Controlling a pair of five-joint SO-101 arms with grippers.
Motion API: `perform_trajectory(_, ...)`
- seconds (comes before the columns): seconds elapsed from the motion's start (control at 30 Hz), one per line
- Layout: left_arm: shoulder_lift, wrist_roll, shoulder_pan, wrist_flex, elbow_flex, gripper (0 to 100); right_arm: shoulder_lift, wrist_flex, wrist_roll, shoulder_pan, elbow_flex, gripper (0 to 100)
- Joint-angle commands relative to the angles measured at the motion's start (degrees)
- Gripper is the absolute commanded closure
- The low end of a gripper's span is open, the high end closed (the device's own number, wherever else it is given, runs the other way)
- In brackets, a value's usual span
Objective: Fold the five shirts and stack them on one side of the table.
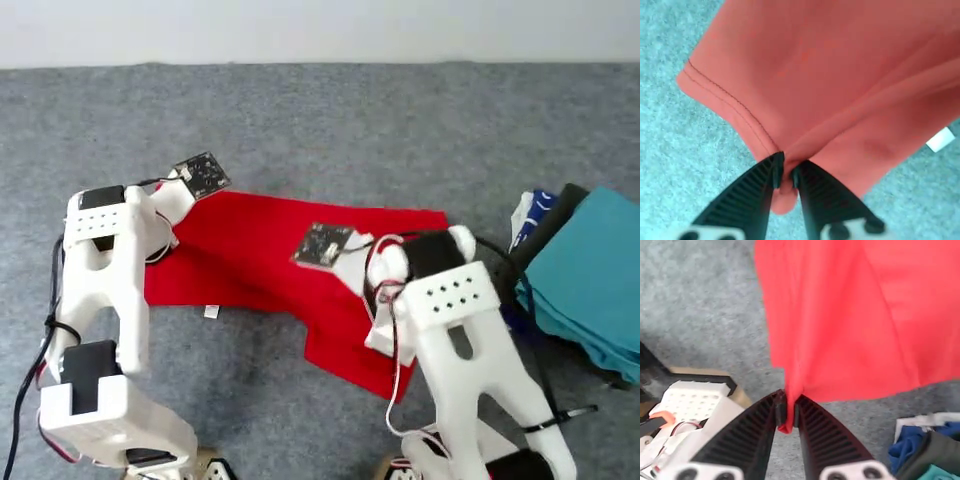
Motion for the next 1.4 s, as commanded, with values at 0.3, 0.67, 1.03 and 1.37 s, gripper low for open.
perform_trajectory(0.3,-2.02,-0.53,-1.58,1.32,0.92,92,-3.65,1.27,-3.69,-2.51,5.19,97.3)
perform_trajectory(0.67,-9.76,-0.7,-6.59,12.22,-0.92,88,-5.23,1.45,-4.84,-1.54,5.01,76.4)
perform_trajectory(1.03,-17.32,7.12,-6.42,3.6,-0.84,94,-3.74,-16.31,-4.84,6.2,5.01,82.0)
perform_trajectory(1.37,-5.63,30.42,-0.53,-11.08,-1.19,99,19.65,-30.2,-7.03,14.11,-9.41,98.8)
